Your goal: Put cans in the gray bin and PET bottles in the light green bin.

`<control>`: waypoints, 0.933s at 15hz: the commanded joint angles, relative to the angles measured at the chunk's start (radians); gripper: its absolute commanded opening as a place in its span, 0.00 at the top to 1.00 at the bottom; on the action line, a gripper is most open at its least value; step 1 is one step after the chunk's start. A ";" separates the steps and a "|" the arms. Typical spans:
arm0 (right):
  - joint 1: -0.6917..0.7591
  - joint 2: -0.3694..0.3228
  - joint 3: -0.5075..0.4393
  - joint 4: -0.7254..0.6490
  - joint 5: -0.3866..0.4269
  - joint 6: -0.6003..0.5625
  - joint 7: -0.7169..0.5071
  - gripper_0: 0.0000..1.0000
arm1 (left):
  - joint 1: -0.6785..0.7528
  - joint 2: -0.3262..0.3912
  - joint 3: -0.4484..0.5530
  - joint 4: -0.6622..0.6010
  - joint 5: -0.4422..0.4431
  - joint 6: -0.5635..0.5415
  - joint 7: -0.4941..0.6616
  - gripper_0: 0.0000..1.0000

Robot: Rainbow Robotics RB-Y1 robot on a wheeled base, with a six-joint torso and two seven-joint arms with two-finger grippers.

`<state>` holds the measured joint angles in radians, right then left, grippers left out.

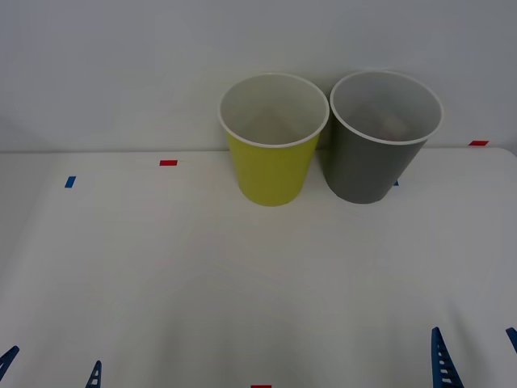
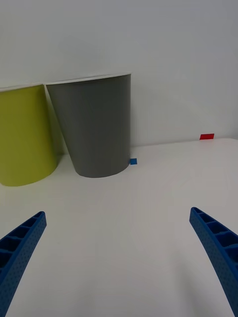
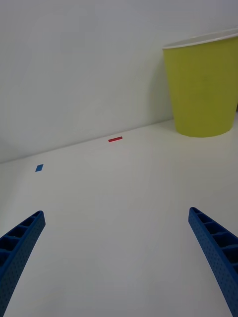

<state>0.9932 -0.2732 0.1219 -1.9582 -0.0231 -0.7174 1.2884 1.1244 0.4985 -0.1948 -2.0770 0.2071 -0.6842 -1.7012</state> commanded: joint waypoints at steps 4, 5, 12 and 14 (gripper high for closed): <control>0.068 -0.020 0.004 -0.001 0.000 -0.054 -0.009 0.00 | 0.000 0.000 0.000 0.000 0.000 0.000 0.000 0.00; 0.073 -0.020 0.004 0.001 -0.001 -0.054 -0.009 0.00 | 0.000 0.000 0.000 0.000 0.000 0.000 0.000 0.00; 0.107 -0.020 0.005 0.001 0.005 -0.056 -0.009 0.00 | 0.000 0.000 0.000 0.000 0.000 0.000 0.000 0.00; 0.107 -0.020 0.005 0.001 0.005 -0.056 -0.009 0.00 | 0.000 0.000 0.000 0.000 0.000 0.000 0.000 0.00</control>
<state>1.0998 -0.2932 0.1272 -1.9575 -0.0186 -0.7733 1.2795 1.1244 0.4985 -0.1948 -2.0770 0.2071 -0.6842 -1.7012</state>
